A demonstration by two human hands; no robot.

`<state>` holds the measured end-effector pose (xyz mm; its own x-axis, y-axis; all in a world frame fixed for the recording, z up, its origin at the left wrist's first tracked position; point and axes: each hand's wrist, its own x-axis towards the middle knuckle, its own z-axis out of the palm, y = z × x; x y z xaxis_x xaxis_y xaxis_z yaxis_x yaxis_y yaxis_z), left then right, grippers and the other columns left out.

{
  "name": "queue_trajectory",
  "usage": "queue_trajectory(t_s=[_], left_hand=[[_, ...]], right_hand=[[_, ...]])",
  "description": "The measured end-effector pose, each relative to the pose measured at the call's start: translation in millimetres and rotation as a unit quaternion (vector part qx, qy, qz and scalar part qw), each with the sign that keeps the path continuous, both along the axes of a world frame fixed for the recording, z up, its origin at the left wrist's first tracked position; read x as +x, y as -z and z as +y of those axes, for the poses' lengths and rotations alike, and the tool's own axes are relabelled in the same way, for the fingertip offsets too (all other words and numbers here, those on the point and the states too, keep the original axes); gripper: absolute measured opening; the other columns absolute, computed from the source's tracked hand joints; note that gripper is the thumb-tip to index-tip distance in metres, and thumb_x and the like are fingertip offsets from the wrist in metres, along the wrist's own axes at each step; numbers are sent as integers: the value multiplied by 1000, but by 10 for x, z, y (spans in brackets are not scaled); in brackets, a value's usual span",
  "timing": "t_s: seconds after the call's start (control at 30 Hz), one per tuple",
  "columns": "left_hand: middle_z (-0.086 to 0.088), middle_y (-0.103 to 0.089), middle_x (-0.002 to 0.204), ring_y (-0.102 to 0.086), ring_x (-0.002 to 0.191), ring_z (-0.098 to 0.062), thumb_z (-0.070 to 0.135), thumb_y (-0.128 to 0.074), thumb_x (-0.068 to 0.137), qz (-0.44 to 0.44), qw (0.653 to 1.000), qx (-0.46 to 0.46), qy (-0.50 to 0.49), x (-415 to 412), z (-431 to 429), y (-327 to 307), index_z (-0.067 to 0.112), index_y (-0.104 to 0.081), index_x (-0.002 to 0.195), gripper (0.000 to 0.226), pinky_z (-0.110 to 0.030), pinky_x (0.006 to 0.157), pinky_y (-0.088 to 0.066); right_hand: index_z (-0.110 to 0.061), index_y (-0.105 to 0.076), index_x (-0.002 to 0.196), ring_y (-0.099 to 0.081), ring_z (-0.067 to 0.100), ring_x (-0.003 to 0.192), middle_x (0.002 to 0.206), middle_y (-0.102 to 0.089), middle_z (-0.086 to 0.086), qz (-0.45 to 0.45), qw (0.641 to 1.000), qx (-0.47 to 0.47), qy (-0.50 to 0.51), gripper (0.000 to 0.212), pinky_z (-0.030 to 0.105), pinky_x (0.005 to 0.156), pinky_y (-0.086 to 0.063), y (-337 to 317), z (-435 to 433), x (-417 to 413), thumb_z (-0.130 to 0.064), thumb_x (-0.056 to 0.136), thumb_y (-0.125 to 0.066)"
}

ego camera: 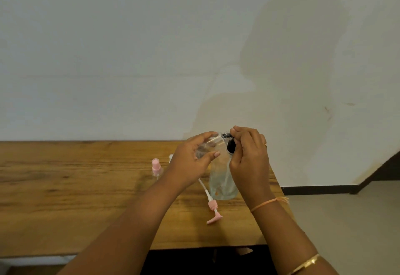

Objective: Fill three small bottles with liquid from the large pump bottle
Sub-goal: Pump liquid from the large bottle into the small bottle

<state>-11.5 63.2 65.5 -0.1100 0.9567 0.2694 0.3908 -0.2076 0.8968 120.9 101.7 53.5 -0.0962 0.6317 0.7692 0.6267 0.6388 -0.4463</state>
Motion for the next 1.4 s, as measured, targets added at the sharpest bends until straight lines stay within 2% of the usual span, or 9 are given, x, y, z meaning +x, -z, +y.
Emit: queue_trajectory(t_s=[0.17, 0.33, 0.5, 0.7, 0.87, 1.07, 1.17, 1.33, 1.4], left_hand=[[11, -62, 104, -51, 95, 19, 18, -70, 82, 22, 999, 29, -11, -2, -6, -37, 44, -52, 111, 43, 2, 75, -39], [11, -62, 105, -53, 98, 13, 21, -70, 81, 33, 999, 35, -11, -11, -8, -58, 47, -51, 109, 44, 1, 76, -39], [8, -64, 102, -57, 93, 11, 16, -68, 83, 11, 1000, 11, 4, -5, -5, 12, 41, -52, 112, 41, -2, 72, -43], [11, -61, 101, -53, 90, 19, 17, -67, 84, 21, 1000, 14, 0, -5, -11, 23, 39, -51, 115, 42, 1, 70, -40], [10, -62, 104, -52, 95, 16, 21, -68, 84, 47, 998, 42, -6, -5, -17, -16, 38, -52, 119, 42, 3, 73, -38], [9, -61, 105, -49, 95, 22, 19, -67, 84, 56, 998, 35, -8, -17, 4, 8, 40, -50, 116, 42, 5, 73, -35], [13, -59, 106, -49, 95, 23, 18, -68, 84, 59, 998, 23, -4, -35, -3, 33, 38, -52, 116, 42, 4, 74, -36], [16, -59, 101, -52, 91, 20, 18, -67, 84, 47, 999, 16, -1, -19, 0, 28, 41, -50, 116, 43, 3, 70, -39], [17, -58, 102, -51, 96, 17, 20, -67, 84, 52, 998, 29, -5, -19, -2, 11, 43, -49, 116, 43, 2, 73, -40]], right_hand=[[-3, -65, 98, -58, 27, 88, 99, -64, 11, 25, 1000, 10, 2, 36, 19, 73, -38, -101, -46, -8, -15, 85, -34], [-3, -65, 99, -58, 27, 90, 100, -65, 12, 25, 1000, 9, -2, 36, 12, 77, -35, -105, -43, 19, -16, 85, -34], [-3, -63, 102, -55, 25, 93, 104, -62, 11, 26, 1000, 6, -11, 25, 28, 74, -46, 55, 11, 0, 0, 84, -46], [-5, -63, 102, -55, 24, 94, 104, -62, 10, 35, 999, 4, -12, 25, 30, 75, -48, 52, -12, -19, 3, 82, -49], [-4, -64, 101, -51, 18, 94, 104, -64, 9, 53, 999, 5, 2, 25, 19, 78, -38, -26, -54, -19, 2, 82, -48], [-6, -63, 103, -55, 23, 96, 106, -63, 8, 53, 998, 4, -16, 26, 28, 77, -45, 55, 17, -28, 2, 83, -49], [-7, -63, 104, -52, 18, 98, 106, -62, 7, 48, 999, 14, -23, 27, 34, 77, -49, 120, 33, -14, 4, 83, -49], [-6, -63, 102, -54, 21, 96, 105, -63, 7, 60, 998, 3, -23, 26, 34, 76, -51, 81, 23, -45, 4, 82, -49], [-5, -64, 101, -54, 21, 95, 104, -64, 8, 66, 998, -2, -15, 25, 28, 77, -47, 29, 8, -55, 2, 83, -48]])
